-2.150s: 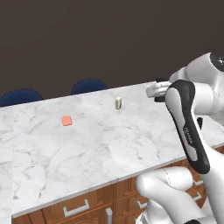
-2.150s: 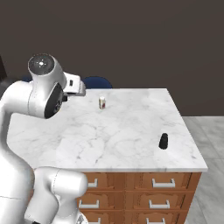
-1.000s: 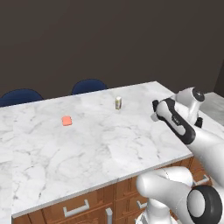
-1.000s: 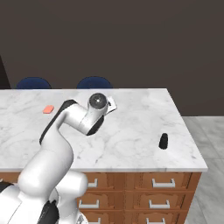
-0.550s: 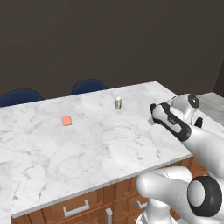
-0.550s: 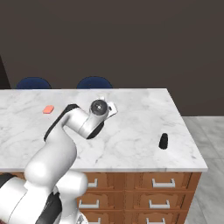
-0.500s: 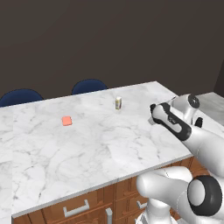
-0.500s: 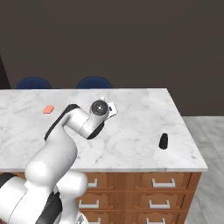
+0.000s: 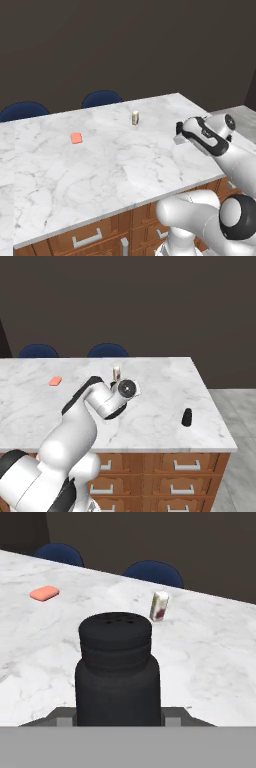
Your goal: Move the shaker and shaker from the cabinet to the dining counter.
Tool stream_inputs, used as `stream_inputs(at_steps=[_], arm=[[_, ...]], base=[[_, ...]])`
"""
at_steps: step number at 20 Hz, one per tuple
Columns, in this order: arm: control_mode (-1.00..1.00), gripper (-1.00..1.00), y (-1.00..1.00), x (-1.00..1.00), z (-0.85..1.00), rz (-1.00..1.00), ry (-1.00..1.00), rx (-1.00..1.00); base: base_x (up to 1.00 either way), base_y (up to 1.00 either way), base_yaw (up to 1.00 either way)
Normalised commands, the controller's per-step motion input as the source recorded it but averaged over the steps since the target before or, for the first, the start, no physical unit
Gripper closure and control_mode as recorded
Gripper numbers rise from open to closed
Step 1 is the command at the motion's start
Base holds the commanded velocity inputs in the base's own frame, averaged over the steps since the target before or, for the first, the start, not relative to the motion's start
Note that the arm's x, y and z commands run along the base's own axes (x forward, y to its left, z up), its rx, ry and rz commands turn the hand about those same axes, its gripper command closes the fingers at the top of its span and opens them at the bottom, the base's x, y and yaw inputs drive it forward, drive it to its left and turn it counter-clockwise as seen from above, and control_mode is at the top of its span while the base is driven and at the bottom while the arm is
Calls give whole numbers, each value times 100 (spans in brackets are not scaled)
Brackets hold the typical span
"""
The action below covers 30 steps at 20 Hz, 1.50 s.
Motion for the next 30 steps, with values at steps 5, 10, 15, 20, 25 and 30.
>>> stream_inputs(at_steps=[5,10,15,20,25,30], arm=[[-100,100,-8,0,-17,0,0,15],[-100,100,-4,0,-18,0,0,7],[-100,100,-9,0,-12,0,0,2],[-100,100,-12,0,-10,0,0,4],[-100,100,-5,0,-15,0,0,1],[-100,100,-2,0,-12,0,3,0]], base=[[0,0,0],[0,0,0],[0,0,0],[0,0,0],[0,0,0],[0,0,0]])
